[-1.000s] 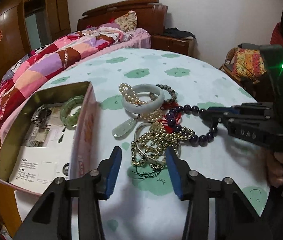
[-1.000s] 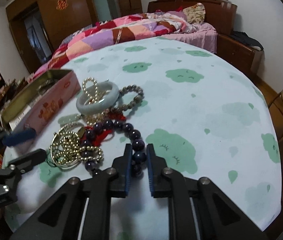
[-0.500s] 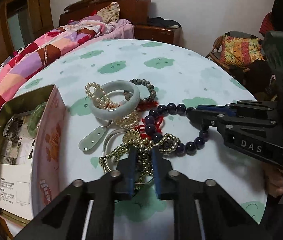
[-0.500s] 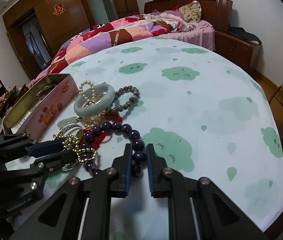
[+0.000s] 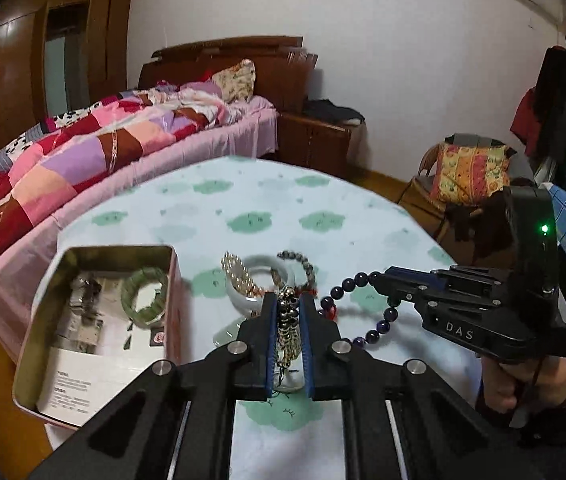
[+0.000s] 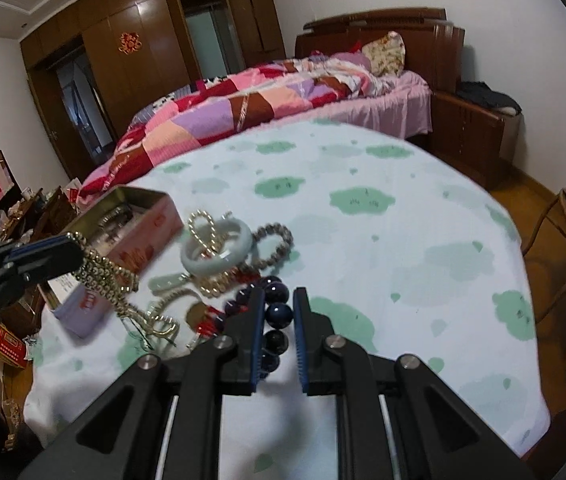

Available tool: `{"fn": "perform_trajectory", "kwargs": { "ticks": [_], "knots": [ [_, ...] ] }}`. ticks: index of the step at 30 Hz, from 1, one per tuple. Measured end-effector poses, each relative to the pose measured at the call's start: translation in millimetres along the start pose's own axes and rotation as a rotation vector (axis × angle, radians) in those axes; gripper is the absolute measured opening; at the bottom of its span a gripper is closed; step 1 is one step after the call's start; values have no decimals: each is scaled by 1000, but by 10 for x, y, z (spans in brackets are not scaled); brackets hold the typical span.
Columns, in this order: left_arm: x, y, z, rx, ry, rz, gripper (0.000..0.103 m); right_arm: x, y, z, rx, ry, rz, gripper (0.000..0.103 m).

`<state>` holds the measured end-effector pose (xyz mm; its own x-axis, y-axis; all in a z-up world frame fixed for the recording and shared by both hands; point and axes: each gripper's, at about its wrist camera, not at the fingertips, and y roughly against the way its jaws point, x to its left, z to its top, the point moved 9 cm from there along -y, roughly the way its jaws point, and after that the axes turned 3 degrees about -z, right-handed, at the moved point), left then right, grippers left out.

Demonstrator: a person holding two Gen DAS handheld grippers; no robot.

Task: Organize jewelry
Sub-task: 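Grasp the gold chain with the left gripper while the right grasps the dark bead bracelet, then lift the chain and bead bracelet and carry both over the tin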

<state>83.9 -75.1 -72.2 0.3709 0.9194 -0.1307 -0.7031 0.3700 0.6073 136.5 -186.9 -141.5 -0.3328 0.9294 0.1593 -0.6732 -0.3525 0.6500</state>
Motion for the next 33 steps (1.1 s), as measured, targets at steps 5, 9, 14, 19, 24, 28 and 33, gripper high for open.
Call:
{"fn": "perform_trajectory", "kwargs": {
  "ticks": [5,9,14,19,24,28,33],
  "knots": [
    [-20,160,104,-40,-8,-4,10,48,130,92,-33,2,13,16],
    [-34,246,178,-63,-14,-5,10,70,232,170,-59,3,21,16],
    [-14,241,185,-64,-11,-4,10,60,364,258,-94,-11,37,16],
    [5,308,216,-81,-6,-7,10,57,500,368,-130,-24,47,16],
    [36,406,278,-106,0,0,10,113,612,445,-159,-22,62,16],
    [62,418,300,-110,3,0,10,152,730,519,-201,-21,79,16],
    [63,368,272,-99,10,-8,10,205,651,531,-181,37,52,16]
  ]
}}
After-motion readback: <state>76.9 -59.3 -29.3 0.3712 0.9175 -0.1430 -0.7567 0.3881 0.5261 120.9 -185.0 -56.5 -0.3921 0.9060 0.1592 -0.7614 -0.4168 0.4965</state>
